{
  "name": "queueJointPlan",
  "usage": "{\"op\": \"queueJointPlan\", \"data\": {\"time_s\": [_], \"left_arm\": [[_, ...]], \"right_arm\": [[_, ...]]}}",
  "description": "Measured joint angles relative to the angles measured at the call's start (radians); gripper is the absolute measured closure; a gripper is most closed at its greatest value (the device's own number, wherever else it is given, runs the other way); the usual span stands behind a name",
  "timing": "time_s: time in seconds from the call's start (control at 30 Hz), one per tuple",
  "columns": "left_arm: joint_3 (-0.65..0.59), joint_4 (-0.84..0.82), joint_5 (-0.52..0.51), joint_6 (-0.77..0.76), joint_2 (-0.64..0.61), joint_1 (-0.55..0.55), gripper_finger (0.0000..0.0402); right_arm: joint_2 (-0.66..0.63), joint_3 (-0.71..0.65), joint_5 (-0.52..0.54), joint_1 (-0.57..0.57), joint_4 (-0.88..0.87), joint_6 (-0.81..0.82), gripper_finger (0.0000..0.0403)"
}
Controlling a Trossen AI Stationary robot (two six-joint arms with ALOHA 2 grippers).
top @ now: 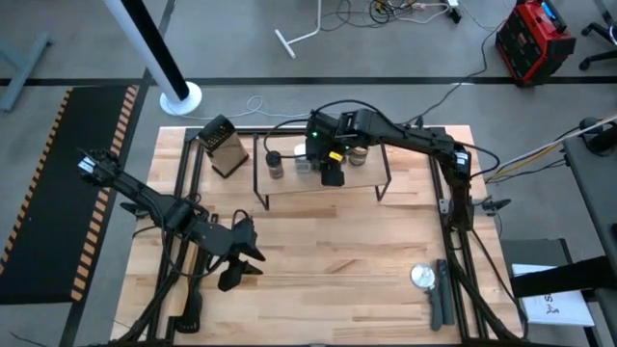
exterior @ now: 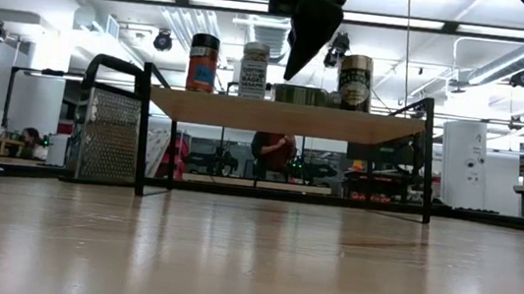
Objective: Shelf spices
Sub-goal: Put the green seasoning bottle on the shelf
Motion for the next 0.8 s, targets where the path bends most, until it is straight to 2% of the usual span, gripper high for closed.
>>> {"op": "queueJointPlan", "data": {"time_s": [0.43,0.57,0.8], "left_arm": [[0.0,0.005,0.009,-0.032,0.0,0.0,0.0224],[0.0,0.005,0.029,-0.035,0.0,0.0,0.0229],[0.0,0.004,0.035,-0.036,0.0,0.0,0.0227]], "right_arm": [[-0.003,0.0,0.0,0.0,-0.044,0.005,0.0223],[-0.004,-0.001,0.0,0.0,-0.098,0.005,0.02],[-0.004,-0.001,0.003,-0.008,-0.124,-0.008,0.0127]]}}
